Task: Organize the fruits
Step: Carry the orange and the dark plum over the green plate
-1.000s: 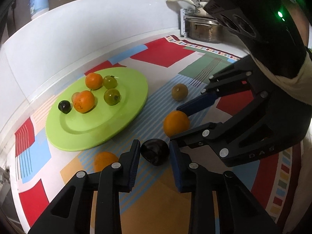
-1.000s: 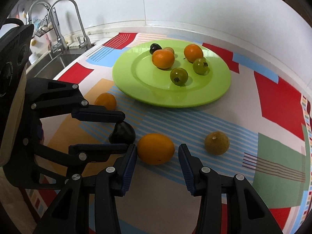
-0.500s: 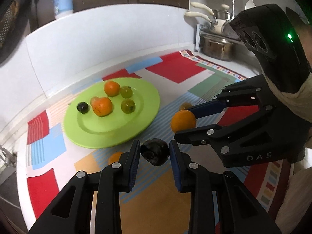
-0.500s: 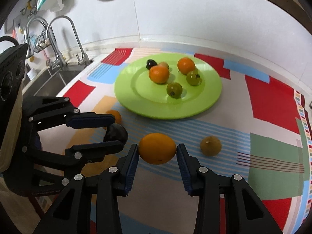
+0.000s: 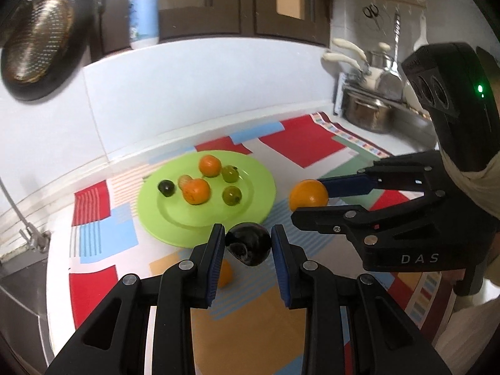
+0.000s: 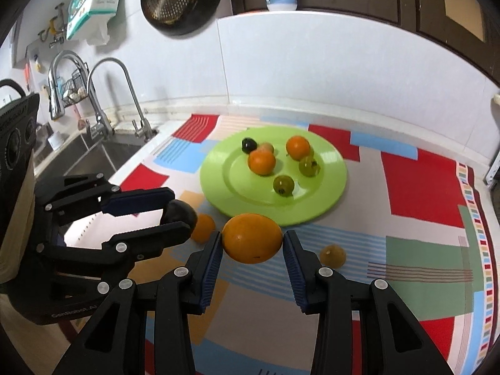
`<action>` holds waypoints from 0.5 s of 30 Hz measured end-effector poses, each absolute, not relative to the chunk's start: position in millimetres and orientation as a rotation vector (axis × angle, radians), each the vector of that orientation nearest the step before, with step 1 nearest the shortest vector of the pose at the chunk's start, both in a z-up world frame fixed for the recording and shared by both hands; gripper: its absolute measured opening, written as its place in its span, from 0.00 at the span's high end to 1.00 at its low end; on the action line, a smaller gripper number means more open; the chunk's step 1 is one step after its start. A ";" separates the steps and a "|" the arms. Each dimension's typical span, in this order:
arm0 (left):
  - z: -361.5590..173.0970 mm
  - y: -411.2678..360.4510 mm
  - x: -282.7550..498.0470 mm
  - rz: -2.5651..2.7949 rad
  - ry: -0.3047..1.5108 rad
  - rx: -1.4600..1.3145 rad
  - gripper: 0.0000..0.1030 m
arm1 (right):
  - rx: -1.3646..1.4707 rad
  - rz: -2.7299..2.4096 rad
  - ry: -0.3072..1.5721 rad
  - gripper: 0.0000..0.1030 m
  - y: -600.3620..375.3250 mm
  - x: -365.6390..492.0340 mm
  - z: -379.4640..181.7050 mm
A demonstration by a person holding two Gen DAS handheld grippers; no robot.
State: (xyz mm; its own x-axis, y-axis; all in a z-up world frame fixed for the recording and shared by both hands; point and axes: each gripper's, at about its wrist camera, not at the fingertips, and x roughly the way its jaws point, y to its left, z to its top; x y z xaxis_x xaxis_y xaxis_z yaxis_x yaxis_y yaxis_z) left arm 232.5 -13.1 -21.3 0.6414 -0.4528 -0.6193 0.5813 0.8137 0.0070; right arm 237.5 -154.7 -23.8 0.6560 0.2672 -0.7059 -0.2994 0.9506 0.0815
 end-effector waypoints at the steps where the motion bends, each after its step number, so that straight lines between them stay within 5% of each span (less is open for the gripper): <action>1: -19.4 -11.6 233.0 -0.586 0.641 0.209 0.70 | -0.039 0.319 0.789 0.60 -154.6 237.9 -21.7; 15: 5.6 3.6 247.3 -0.501 0.572 0.190 0.70 | -0.015 0.309 0.696 0.60 -148.7 253.5 5.9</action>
